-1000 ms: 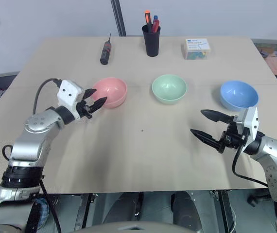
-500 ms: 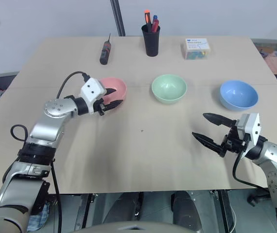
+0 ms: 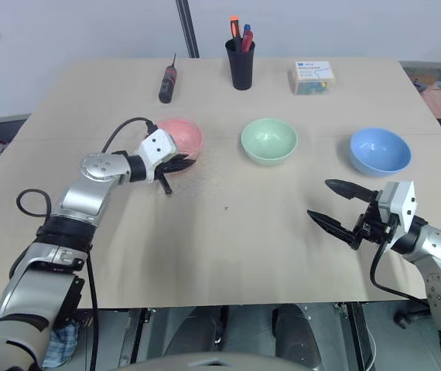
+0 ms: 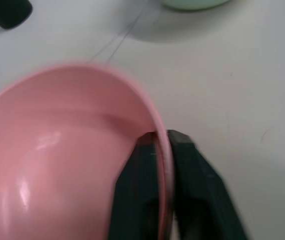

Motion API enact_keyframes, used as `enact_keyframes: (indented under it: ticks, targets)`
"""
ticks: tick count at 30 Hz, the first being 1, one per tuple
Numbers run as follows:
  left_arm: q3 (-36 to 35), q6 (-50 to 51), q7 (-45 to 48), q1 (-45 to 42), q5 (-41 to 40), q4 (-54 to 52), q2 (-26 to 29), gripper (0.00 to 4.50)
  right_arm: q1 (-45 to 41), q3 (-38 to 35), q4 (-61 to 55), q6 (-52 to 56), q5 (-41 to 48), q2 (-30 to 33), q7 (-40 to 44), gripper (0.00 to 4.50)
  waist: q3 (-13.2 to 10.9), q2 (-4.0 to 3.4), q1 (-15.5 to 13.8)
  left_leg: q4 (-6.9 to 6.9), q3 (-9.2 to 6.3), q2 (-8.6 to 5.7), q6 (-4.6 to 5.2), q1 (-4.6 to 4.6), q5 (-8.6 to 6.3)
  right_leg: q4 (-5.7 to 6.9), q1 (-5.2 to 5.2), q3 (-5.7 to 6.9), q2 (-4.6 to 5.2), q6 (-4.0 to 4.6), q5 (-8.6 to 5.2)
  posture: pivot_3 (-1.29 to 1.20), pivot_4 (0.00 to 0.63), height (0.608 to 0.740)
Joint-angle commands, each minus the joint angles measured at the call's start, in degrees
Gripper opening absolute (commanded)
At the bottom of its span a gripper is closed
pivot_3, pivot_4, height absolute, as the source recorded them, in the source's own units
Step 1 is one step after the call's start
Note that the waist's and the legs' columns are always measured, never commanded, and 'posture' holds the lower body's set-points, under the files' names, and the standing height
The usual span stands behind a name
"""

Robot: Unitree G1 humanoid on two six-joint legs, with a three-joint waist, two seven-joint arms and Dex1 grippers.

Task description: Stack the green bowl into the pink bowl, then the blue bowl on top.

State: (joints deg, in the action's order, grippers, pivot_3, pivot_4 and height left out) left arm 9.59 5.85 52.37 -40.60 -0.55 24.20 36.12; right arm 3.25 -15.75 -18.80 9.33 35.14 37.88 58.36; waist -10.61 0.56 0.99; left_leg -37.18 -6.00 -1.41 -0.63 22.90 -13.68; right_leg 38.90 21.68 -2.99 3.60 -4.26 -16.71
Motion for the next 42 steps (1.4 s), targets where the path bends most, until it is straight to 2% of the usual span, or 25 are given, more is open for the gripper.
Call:
enact_keyframes:
  ticks: [1,4,7,12,16,19,21,22,23,24,25,26,28,31,35,38,40,42]
  targets:
    - [-0.2,-1.7,0.9,-1.8,0.5,-0.6,0.0,0.05,0.1,-1.8,-0.1,-1.5,0.2,0.3,0.3,3.77,0.0,0.0,0.0,0.0,0.0,0.0,0.0,0.0,0.0,0.0,0.0,0.0,0.0,0.0,0.0,0.0,0.15,0.74]
    - [-0.6,-1.5,4.8,-1.1,-2.0,-5.6,0.1,0.05,0.3,-1.8,0.0,-1.7,0.2,0.4,0.4,3.77,0.0,0.0,0.0,-0.01,0.0,0.0,0.0,0.0,0.0,0.01,0.0,0.0,0.0,0.0,0.0,0.0,0.15,0.74]
    - [0.1,1.3,11.5,1.6,-7.0,-16.6,0.5,0.05,0.3,-1.7,0.4,-1.9,0.2,0.5,0.6,3.77,0.0,0.01,0.0,-0.02,-0.01,0.01,0.0,0.04,0.0,0.0,0.01,0.0,0.0,0.0,0.0,0.0,0.15,0.74]
    - [5.9,4.7,23.4,9.3,-11.2,-32.5,5.6,0.05,-0.9,-0.5,1.4,-2.1,-0.4,-0.1,0.7,3.77,0.0,-0.02,0.6,-0.01,0.04,0.04,-0.01,0.01,0.0,-0.02,0.0,-0.06,0.0,0.0,0.0,0.0,0.15,0.74]
    - [8.2,6.9,27.4,10.9,-12.2,-36.6,7.4,0.05,-1.7,0.0,2.1,-2.3,-0.7,-0.2,1.1,3.77,0.0,-0.02,1.0,0.0,0.05,0.07,0.0,-0.03,0.0,0.05,-0.01,-0.06,-0.04,0.01,0.0,0.0,0.15,0.74]
    - [9.4,5.8,26.8,10.2,-10.3,-35.8,6.6,0.05,-2.5,0.0,2.7,-2.4,-0.9,-0.1,1.5,3.77,0.0,-0.02,1.0,-0.06,0.03,0.06,0.01,-0.09,0.0,0.07,-0.1,-0.05,-0.05,0.0,0.0,0.0,0.15,0.74]
    - [9.3,4.6,25.6,9.4,-9.7,-34.7,5.1,0.82,-2.6,0.0,2.7,-2.4,-1.0,-0.2,1.6,3.77,0.0,-0.02,1.0,-0.08,0.03,0.06,0.01,-0.12,0.0,0.06,-0.14,-0.04,-0.05,0.0,0.0,0.0,0.15,0.74]
    - [8.8,4.6,24.7,9.0,-9.8,-34.4,4.0,0.94,-2.5,0.0,2.7,-2.4,-1.0,-0.2,1.6,3.77,0.0,-0.02,0.9,-0.09,0.02,0.05,0.01,-0.11,0.0,0.06,-0.14,-0.04,-0.05,0.0,0.0,0.0,0.15,0.74]
    - [8.4,4.7,23.9,8.6,-10.1,-34.1,3.0,1.45,-2.5,-0.1,2.5,-2.3,-1.0,-0.2,1.6,3.77,0.0,-0.02,0.9,-0.1,0.0,0.04,0.01,-0.09,0.0,0.06,-0.14,-0.02,-0.05,0.0,0.0,0.0,0.15,0.74]
    - [7.8,4.4,22.9,8.3,-10.1,-33.8,2.2,1.7,-2.4,-0.1,2.5,-2.1,-1.0,-0.1,1.6,3.77,0.0,-0.02,0.9,-0.1,-0.02,0.04,0.01,-0.06,0.0,0.05,-0.14,-0.01,-0.04,0.0,0.0,0.0,0.15,0.74]
    - [7.2,3.6,21.8,8.2,-9.9,-33.5,1.4,2.31,-2.3,0.0,2.4,-1.9,-1.0,0.1,1.6,3.77,0.0,-0.02,0.9,-0.1,-0.03,0.03,0.01,-0.05,0.0,0.04,-0.13,-0.01,-0.04,0.0,0.0,0.0,0.15,0.74]
    - [6.4,3.4,20.4,8.1,-9.8,-33.4,0.9,2.61,-2.3,-0.1,2.4,-1.8,-1.0,0.3,1.7,3.77,0.0,-0.02,1.0,-0.1,-0.03,0.03,0.01,-0.05,0.0,0.04,-0.13,-0.01,-0.04,0.0,0.0,0.0,0.15,0.74]
    - [3.9,6.0,18.8,8.5,-12.1,-34.5,0.8,3.42,-2.6,-0.3,2.4,-1.3,-0.9,0.8,1.7,3.77,0.0,-0.02,1.2,-0.09,-0.01,0.04,0.01,-0.06,0.0,0.04,-0.12,-0.02,-0.05,0.0,0.0,0.0,0.15,0.74]
    - [-2.8,12.0,18.2,10.5,-20.3,-38.6,2.1,4.45,-4.1,-0.5,2.5,-0.2,-0.6,2.1,2.1,3.77,0.0,-0.04,1.6,-0.08,-0.01,0.08,0.01,-0.07,0.0,0.06,-0.09,-0.05,-0.06,0.0,0.0,0.0,0.15,0.74]
    - [-14.7,24.7,16.8,15.6,-34.4,-44.8,6.4,4.45,-10.0,1.1,4.8,1.5,-0.1,4.0,3.7,3.77,0.0,-0.04,1.6,-0.09,-0.04,0.13,0.01,-0.09,0.0,0.06,-0.08,-0.06,-0.05,0.0,0.0,0.0,0.15,0.74]
    - [-21.7,29.7,15.8,20.2,-42.0,-48.0,8.8,4.45,-14.4,3.2,6.9,2.9,-0.8,5.2,5.6,3.77,0.0,-0.06,1.6,-0.06,-0.12,0.25,0.01,-0.12,0.0,0.07,-0.07,-0.11,-0.05,0.0,0.0,0.0,0.15,0.74]
    - [-27.0,28.7,14.6,24.7,-43.6,-47.8,8.7,4.45,-20.1,6.6,10.0,4.3,-3.5,5.9,5.5,3.77,0.0,-0.05,1.4,-0.05,-0.16,0.29,0.01,-0.12,0.0,0.04,-0.07,-0.06,-0.05,0.0,0.0,0.0,0.15,0.74]
    - [-32.3,24.9,12.3,29.4,-41.6,-45.2,7.6,4.45,-29.0,12.0,15.7,3.3,-9.2,4.8,5.3,3.77,0.0,-0.09,1.4,-0.07,-0.13,0.25,0.01,-0.13,0.0,0.04,-0.11,-0.04,0.0,0.01,0.0,0.0,0.15,0.74]
